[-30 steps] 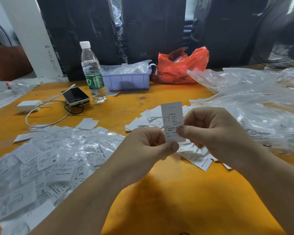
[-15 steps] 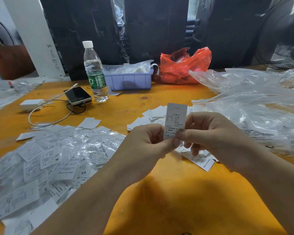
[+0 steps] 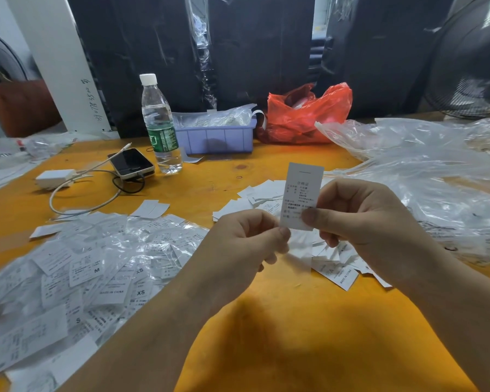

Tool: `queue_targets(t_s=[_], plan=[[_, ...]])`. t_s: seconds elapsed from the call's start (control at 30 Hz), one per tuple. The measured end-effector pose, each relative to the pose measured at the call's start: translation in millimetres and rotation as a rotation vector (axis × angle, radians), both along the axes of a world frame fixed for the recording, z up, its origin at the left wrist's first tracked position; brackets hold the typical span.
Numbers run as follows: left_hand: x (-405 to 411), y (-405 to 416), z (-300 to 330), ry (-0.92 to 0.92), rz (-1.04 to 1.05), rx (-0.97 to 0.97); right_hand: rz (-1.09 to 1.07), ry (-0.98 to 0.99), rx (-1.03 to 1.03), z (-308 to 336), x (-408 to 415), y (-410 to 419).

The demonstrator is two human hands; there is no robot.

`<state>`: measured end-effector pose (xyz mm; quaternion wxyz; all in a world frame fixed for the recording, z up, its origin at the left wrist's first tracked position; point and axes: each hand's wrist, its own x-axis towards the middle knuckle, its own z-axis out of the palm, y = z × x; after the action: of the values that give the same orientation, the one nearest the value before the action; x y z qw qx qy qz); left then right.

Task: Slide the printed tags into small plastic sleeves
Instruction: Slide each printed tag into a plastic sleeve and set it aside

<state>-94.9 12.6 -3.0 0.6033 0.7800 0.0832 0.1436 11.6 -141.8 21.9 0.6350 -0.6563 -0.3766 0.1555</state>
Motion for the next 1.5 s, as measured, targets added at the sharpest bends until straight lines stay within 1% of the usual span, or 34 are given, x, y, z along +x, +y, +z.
queue_targets(t_s=[0.3,0.5,0.63,0.9,1.0,1.1,1.17,1.33,1.5], plan=[[1,0,-1,-0.056,0.004,0.039,0.000,0.007,0.008,-1,1,0],[0,0,-1,-0.087,0.010,0.047,0.035,-0.007,-0.030,-4,5,0],[0,-1,0,-0.067,0.007,0.066,0.100,0.029,-0.038,-4,7,-3],[-3,-5,5,-0.058,0.015,0.068,0.017,0.066,0.048,0,15,-6],[-4,-6,6,-0.054,0.021,0.069,0.013,0.037,0.050,2,17,-8],[-4,-6,7,-0.048,0.020,0.072,0.014,-0.047,0.013,4,18,-10],[-4,-7,7,-0.043,0.016,0.072,0.039,-0.063,-0.004,5,19,-11],[-3,-8,7,-0.033,0.022,0.081,0.152,-0.023,-0.058,5,20,-12],[-3,-7,6,-0.021,0.019,0.092,0.172,0.027,-0.066,5,21,-12]])
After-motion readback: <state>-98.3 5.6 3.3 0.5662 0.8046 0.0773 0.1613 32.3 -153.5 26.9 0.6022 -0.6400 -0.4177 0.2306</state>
